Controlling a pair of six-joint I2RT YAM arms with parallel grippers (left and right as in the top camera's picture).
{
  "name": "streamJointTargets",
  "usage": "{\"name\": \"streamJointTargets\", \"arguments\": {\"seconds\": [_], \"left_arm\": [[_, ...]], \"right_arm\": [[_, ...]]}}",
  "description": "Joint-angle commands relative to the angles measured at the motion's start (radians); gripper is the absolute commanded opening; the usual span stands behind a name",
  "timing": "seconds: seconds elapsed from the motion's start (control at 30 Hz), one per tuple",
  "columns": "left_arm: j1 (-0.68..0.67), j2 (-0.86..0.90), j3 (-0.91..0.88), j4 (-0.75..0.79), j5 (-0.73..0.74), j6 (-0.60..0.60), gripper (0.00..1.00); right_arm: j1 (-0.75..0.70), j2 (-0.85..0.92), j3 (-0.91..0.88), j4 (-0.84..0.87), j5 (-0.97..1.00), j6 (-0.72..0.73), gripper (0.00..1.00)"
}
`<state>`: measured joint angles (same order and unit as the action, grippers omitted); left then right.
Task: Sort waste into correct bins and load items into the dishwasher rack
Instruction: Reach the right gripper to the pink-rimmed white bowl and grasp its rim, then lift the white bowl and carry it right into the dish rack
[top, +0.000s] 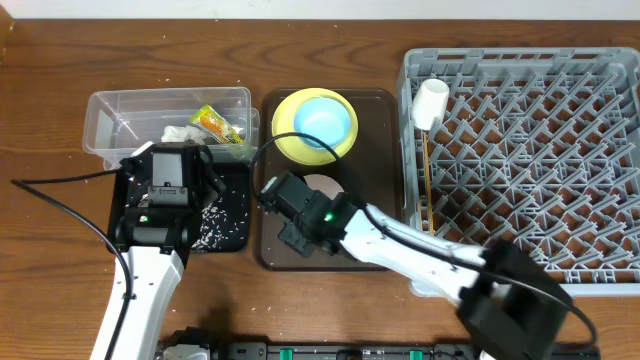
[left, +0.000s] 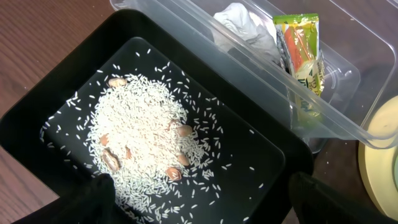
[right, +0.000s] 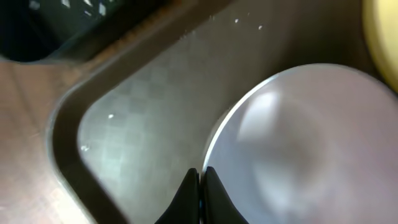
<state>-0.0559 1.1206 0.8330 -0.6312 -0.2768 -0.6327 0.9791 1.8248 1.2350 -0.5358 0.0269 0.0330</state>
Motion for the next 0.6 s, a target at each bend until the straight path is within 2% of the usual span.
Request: {"name": "streamJointTargets", "arguments": {"seconds": [0.0,0.1,0.33,0.47,0.57], "left_arm": [[0.005,0.004,0.026,-0.001,-0.023,-0.036,0.92],[0.005,0.004,0.026,-0.001,-0.023,-0.084,0.92],[0.005,0.004,0.026,0.000,-0.023,-0.084,0.92],[0.005,0.004,0.026,0.000,-0.023,-0.084,0.92],[0.005,0.004,0.026,0.000,-0.023,-0.084,0.92]], "right_arm": [[-0.021,-0.120,0.008,-0.016,0.017,-0.003,0.01],[-0.054,-0.219,0.008,-0.031,0.038,0.005,0.01],[-0.216,-0.423,0.008,-0.060,0.030,0.069,0.01],[-0.388,-0.510,0.008,-0.079,-0.175,0.101,0.01],[-0.544,-0.545,0.008,-0.098,-0.407,0.150,0.01]]}}
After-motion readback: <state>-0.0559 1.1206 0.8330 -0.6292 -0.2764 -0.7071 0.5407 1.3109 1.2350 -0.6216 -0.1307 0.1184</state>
